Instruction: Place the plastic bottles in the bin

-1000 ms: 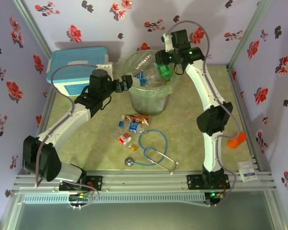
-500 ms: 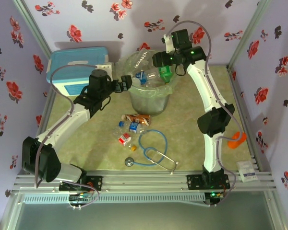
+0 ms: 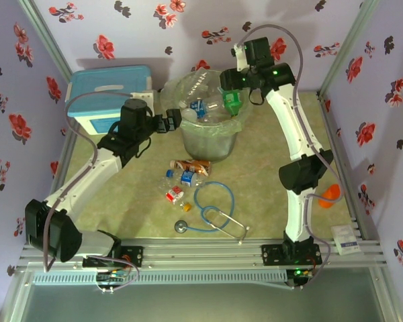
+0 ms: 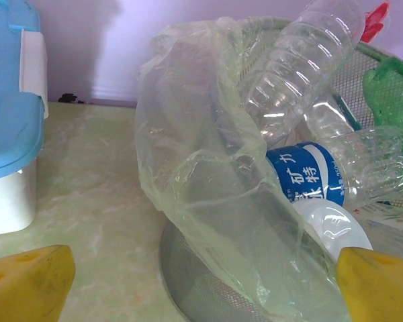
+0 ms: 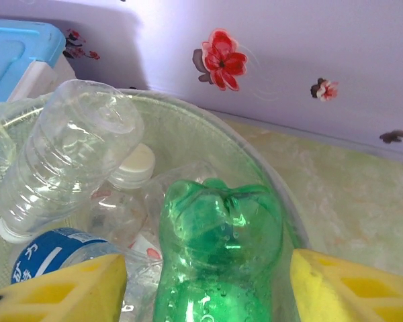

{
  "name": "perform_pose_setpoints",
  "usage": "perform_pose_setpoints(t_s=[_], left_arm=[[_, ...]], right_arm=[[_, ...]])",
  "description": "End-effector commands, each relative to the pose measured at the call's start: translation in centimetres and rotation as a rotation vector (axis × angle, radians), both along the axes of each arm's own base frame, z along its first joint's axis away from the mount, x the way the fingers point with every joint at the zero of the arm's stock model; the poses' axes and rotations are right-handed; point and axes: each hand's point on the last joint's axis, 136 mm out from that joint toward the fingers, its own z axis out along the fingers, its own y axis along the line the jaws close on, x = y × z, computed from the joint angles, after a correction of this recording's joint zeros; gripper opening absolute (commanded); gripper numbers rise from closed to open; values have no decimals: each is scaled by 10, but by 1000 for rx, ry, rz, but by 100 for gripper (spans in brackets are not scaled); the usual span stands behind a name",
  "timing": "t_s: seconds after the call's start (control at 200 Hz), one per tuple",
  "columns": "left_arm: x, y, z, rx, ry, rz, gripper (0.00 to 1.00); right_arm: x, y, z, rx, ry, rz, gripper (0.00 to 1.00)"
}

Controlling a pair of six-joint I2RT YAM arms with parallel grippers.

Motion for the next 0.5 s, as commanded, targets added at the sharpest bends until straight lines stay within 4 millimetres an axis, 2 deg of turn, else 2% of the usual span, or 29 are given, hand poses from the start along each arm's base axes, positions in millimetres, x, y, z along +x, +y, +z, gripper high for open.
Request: perform_pose_setpoints(t_s=[0.0,0.19,0.275,0.35,0.44,0.495], left_arm=[[-7,12,3,32,-8,15,100],[-27,27,5,72,5,29,100],[-39,36,-4,98,42,40,100],[-51,43,-14,113,78,43,100],[-63,51,-27,135,118,49,100],[-69,56,-34,150,142,56,100]], right_arm=[[15,-2,-1,27,-9,-15,57],[17,6,-27,59,66,13,49],[15,9,-44,58,106,22,48],[12,8,-50,52,122,19,48],[11,6,-47,58,104,15,47],[11,3,-35,52,79,6,48]])
